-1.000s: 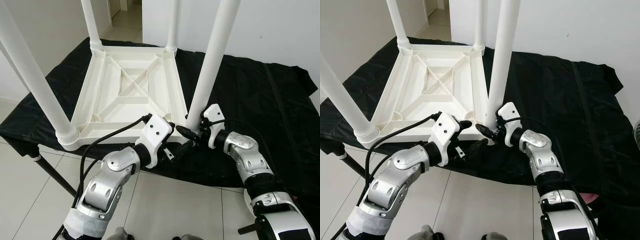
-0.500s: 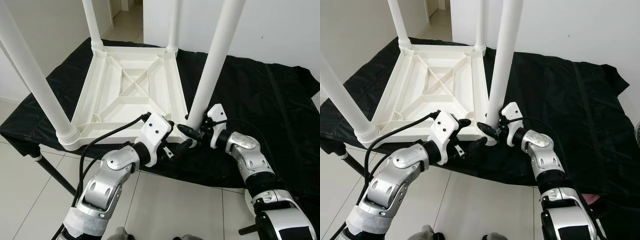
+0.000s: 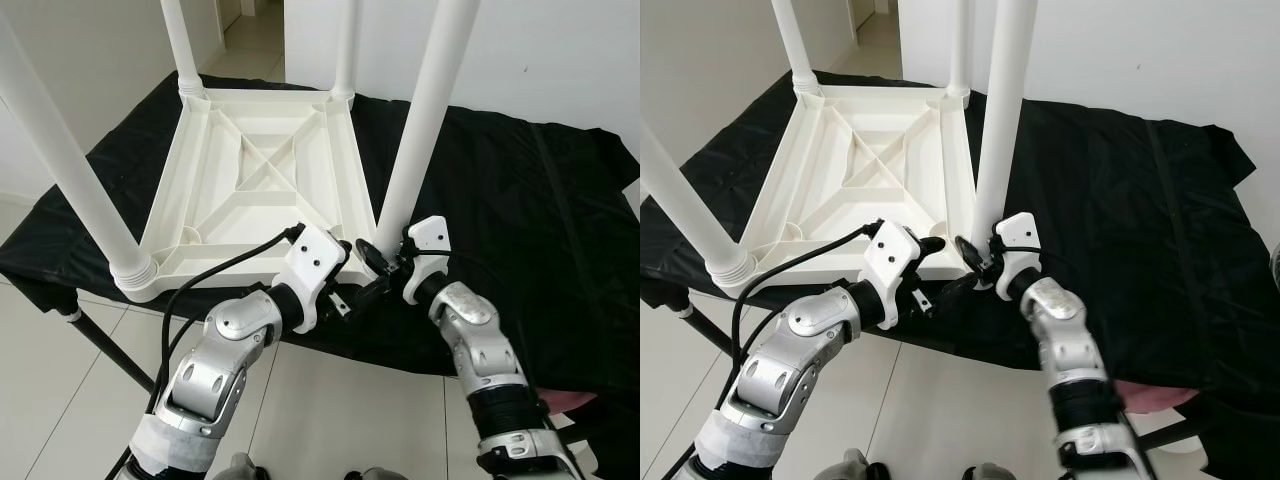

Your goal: Building children table

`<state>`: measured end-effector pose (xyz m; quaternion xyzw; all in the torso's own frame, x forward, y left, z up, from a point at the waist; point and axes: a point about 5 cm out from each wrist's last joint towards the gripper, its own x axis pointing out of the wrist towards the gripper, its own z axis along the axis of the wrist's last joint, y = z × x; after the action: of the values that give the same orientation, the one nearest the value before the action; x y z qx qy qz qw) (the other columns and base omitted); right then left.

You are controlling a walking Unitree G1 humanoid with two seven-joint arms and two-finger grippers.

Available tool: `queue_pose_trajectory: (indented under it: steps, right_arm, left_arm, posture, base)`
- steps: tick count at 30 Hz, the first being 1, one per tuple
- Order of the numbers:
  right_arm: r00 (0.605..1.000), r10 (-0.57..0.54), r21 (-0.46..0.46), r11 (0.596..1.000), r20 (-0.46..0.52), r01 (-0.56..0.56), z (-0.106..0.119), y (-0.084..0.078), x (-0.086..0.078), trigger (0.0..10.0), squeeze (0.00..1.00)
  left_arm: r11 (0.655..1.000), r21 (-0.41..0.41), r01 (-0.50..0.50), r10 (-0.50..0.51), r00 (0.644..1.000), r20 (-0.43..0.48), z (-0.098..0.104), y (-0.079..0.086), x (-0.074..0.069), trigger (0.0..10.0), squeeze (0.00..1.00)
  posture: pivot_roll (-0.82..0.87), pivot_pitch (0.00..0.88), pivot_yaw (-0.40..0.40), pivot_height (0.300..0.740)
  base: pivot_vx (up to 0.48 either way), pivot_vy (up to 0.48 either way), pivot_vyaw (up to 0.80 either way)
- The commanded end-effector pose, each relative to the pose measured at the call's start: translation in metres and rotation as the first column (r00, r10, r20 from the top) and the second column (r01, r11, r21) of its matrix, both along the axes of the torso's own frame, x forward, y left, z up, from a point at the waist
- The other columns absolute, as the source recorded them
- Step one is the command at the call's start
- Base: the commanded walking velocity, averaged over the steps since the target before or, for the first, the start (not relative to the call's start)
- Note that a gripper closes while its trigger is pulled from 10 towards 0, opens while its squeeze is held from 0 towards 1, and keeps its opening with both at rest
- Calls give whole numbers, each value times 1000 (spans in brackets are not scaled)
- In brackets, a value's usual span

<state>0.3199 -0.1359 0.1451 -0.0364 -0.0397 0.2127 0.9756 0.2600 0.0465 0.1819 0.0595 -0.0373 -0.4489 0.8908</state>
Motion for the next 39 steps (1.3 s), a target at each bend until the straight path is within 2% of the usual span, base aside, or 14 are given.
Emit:
queue_pose_trajectory:
  steps: [1,3,4,16,17,18,21,26,27,29,32,34,37,39]
  right_arm:
    - [975,-224,31,974,8,223,5,-5,-4,10000,0]
    - [917,-399,51,915,-15,400,1,-3,-13,10000,0]
    - [904,-427,66,902,-22,427,0,3,-17,10000,0]
    - [922,-387,90,918,-14,386,6,13,-24,10000,0]
    - [927,-374,96,923,-16,373,8,14,-25,10000,933]
    - [941,-338,110,935,-18,338,9,16,-24,10000,1000]
    - [953,-302,114,947,-21,302,9,16,-22,10000,1000]
    - [987,-161,18,987,-20,161,9,-1,-16,10000,1000]
    - [994,-103,-4,995,-42,102,6,-3,-15,10000,0]
    - [998,22,-52,998,-51,-25,4,-7,-15,10000,0]
    - [997,61,-73,995,-52,-65,4,-8,-15,10000,0]
    - [979,194,-142,969,-68,-202,4,-15,-14,10000,0]
    - [979,194,-142,969,-68,-202,4,-15,-14,10000,0]
    - [958,271,-183,941,-91,-283,3,-21,-3,10000,0]
  left_arm:
    - [999,3,-35,35,999,-16,-3,0,1,10000,0]
    - [999,1,-34,34,999,-20,-4,-1,1,10000,0]
    - [999,0,-36,36,999,-21,-4,-1,0,10000,0]
    - [999,-3,-40,40,999,-28,-5,0,-1,10000,0]
    - [999,-2,-40,40,999,-27,-5,0,-1,10000,0]
    - [999,-2,-42,42,999,-26,-5,0,-1,10000,0]
    - [999,-3,-44,44,999,-26,-5,0,-1,10000,0]
    - [999,6,-50,50,998,-26,-7,2,-3,10000,0]
    - [999,8,-52,52,998,-27,-8,3,-3,10000,0]
    - [998,11,-55,55,998,-28,-8,4,-3,10000,0]
    - [998,12,-56,56,998,-28,-9,5,-3,10000,0]
    - [998,20,-63,64,997,-37,-11,8,-3,10000,0]
    - [998,20,-63,64,997,-37,-11,8,-3,10000,0]
    - [998,23,-63,64,997,-44,-13,10,-3,10000,0]
  posture:
    - [-100,72,8,740]
    - [-99,75,5,740]
    - [-97,75,5,740]
    - [-95,72,-3,740]
    - [-94,70,-5,740]
    - [-94,70,-5,740]
    - [-91,67,-10,740]
    - [-82,57,-18,740]
    - [-75,48,-19,740]
    - [-75,48,-19,740]
    - [-75,48,-19,740]
    - [-72,41,-18,740]
    - [-72,41,-18,740]
    - [-74,27,-11,740]
  base:
    - [0,0,0]
    - [0,0,0]
    - [0,0,0]
    - [0,0,0]
    - [0,0,0]
    - [0,0,0]
    - [0,0,0]
    - [0,0,0]
    - [0,0,0]
    - [0,0,0]
    - [0,0,0]
    - [0,0,0]
    - [0,0,0]
    - [0,0,0]
